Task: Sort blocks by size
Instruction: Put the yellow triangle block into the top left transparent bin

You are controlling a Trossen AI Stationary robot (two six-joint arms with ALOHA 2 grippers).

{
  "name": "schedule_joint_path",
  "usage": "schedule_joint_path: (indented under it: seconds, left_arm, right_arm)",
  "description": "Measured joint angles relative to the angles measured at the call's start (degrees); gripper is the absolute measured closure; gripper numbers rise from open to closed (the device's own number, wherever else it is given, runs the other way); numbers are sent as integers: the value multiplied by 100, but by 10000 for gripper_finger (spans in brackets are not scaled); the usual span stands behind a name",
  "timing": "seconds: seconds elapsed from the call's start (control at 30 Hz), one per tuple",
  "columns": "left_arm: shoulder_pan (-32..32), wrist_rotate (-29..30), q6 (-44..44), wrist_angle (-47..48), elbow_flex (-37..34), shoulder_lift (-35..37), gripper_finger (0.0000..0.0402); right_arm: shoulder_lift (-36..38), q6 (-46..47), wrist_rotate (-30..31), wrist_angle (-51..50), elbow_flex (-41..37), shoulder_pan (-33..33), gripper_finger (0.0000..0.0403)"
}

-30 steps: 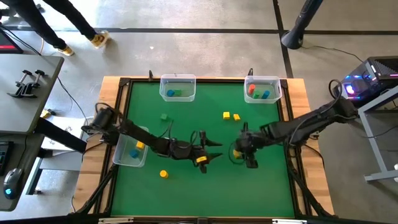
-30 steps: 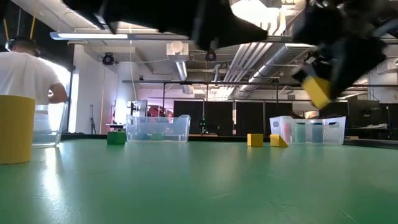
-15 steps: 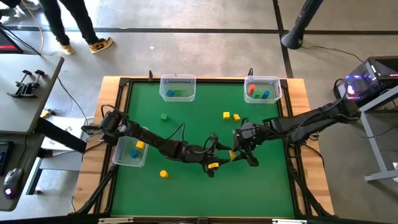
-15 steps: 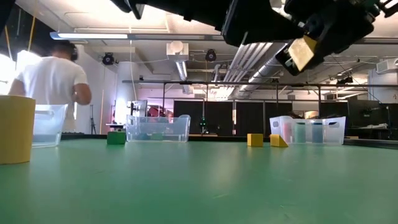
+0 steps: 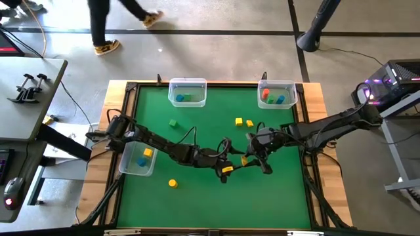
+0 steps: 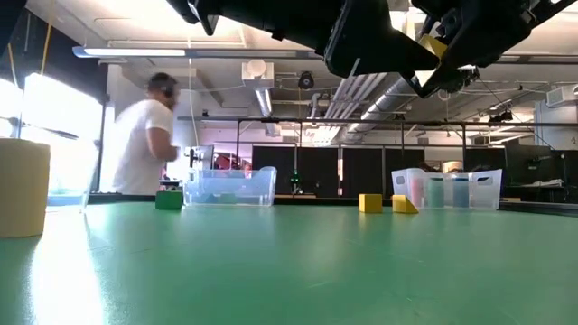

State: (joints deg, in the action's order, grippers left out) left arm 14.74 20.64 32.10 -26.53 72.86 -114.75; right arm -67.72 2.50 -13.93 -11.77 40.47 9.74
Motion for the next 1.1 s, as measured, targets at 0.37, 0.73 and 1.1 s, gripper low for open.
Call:
schedule_joint_path:
  seconds: [0.37, 0.73, 1.1]
  left_arm:
    - [24, -265, 308, -255, 11, -152, 151]
    - [27, -487, 436, -474, 9, -264, 152]
    - [26, -487, 436, -459, 4, -264, 217]
  right_arm:
    - [-15, -4, 5, 319, -2, -2, 261]
    - [-47, -2, -27, 329, -11, 0, 261]
    - [-87, 139, -64, 306, -11, 0, 249]
